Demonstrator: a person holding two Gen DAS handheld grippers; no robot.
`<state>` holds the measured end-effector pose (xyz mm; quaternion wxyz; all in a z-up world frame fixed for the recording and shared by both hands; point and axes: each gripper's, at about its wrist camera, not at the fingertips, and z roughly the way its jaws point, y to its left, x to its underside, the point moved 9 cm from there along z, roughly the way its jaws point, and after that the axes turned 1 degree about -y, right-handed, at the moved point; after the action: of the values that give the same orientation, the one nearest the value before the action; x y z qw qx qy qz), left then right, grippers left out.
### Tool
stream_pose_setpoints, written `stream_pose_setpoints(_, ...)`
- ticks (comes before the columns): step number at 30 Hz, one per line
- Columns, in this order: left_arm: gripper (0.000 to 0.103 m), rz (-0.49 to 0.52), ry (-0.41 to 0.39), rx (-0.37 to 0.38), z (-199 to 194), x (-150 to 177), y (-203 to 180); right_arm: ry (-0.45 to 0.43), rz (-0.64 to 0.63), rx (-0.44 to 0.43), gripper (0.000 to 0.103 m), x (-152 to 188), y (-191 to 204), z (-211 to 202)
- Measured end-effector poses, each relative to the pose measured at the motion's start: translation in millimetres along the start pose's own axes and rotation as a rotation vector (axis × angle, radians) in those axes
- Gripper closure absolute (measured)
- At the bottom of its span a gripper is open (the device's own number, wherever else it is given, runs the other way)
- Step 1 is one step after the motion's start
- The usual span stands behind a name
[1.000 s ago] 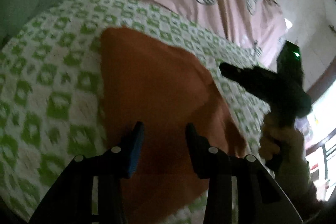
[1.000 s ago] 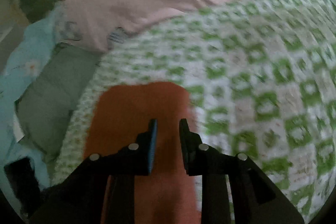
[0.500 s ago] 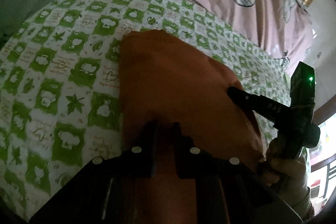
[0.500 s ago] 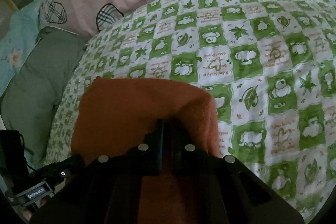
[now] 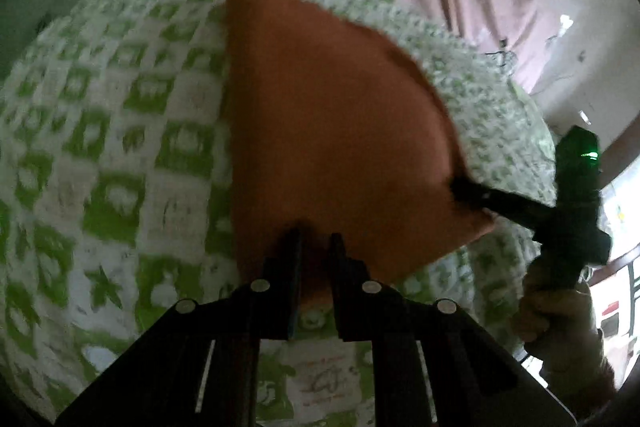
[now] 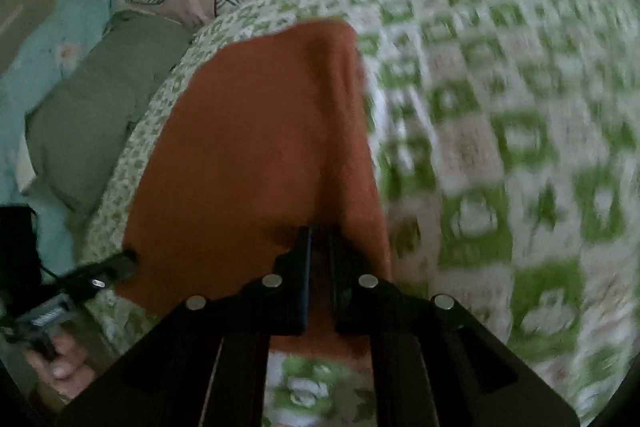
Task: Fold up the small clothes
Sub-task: 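Release the sweater bundle with the right gripper and lift both grippers away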
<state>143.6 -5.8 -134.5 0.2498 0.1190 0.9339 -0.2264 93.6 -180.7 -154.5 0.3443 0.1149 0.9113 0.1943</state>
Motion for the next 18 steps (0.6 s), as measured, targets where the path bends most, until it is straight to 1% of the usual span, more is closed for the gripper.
stream_pose_setpoints(1, 0.091, -0.01, -0.006, -0.002, 0, 1, 0, -0.004, -0.004, 0.004, 0.095, 0, 0, -1)
stream_pose_setpoints(6, 0.089, -0.022, -0.026, -0.038, -6, 5, -5, -0.017, -0.063, 0.086, 0.094, 6, 8, -5)
stream_pose_setpoints(8, 0.089, -0.032, -0.036, -0.047, -7, 7, -5, -0.019, -0.072, 0.101, 0.094, 11, 8, -8)
stream_pose_setpoints(11, 0.086, -0.021, -0.066, -0.071, -17, 13, -7, -0.03, -0.08, 0.125, 0.094, 20, 6, -16)
stream_pose_setpoints(13, 0.077, -0.001, -0.095, -0.095, -28, 18, -11, -0.043, -0.087, 0.133, 0.094, 21, 8, -23)
stream_pose_setpoints(14, 0.067, 0.009, -0.11, -0.106, -35, 21, -13, -0.049, -0.096, 0.141, 0.094, 21, 9, -25)
stream_pose_setpoints(16, 0.039, 0.019, -0.142, -0.126, -46, 24, -15, -0.062, -0.108, 0.148, 0.093, 24, 13, -35)
stream_pose_setpoints(18, 0.032, 0.019, -0.171, -0.133, -57, 27, -16, -0.068, -0.1, 0.134, 0.09, 28, 17, -42)
